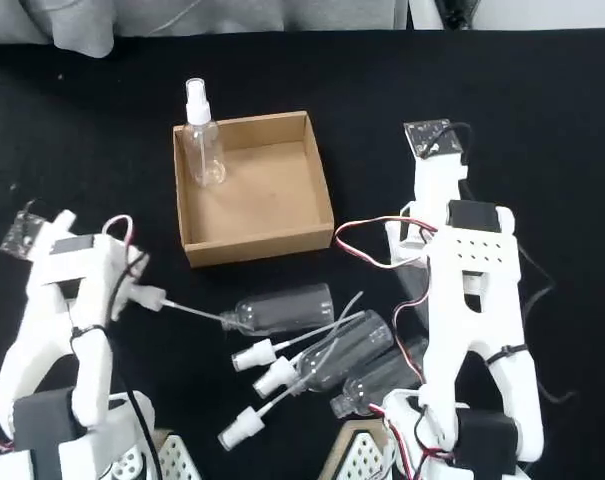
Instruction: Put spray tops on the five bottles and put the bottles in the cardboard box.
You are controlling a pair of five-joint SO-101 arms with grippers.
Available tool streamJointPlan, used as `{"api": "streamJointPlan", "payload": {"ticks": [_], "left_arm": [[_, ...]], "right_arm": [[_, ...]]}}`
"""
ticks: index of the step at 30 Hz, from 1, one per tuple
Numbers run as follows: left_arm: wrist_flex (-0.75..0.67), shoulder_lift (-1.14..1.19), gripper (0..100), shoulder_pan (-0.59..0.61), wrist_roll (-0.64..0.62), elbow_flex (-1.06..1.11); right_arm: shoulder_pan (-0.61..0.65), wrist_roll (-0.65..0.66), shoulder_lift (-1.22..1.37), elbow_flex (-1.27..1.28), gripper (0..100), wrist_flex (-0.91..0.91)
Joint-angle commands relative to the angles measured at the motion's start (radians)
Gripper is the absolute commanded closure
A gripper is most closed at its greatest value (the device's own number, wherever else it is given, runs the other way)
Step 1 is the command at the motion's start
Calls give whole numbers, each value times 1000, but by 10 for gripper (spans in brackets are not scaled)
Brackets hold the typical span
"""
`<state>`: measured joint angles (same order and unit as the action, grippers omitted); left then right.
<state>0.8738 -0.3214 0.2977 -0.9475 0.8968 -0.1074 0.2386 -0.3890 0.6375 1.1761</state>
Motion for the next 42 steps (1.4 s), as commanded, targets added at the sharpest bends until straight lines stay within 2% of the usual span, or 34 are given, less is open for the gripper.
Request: {"api": "streamJointPlan", "payload": {"ticks": [1, 6, 17, 25, 38, 42], "left_arm": [[-12, -15, 971, 91, 18, -84], [-12, -15, 971, 193, 18, -128], [-18, -110, 971, 317, 12, -148], [-18, -278, 971, 323, 11, -110], [-20, -494, 971, 314, 6, -119], [-87, -566, 971, 315, -58, -107]], "right_arm": [[-20, 2, -54, -12, 977, -28], [-20, 2, -56, -16, 977, -28], [-18, 0, -56, -82, 977, -18], [-12, 0, -151, -136, 977, 51], [173, 0, -335, -125, 977, 48], [229, -8, -384, -125, 977, -3]]}}
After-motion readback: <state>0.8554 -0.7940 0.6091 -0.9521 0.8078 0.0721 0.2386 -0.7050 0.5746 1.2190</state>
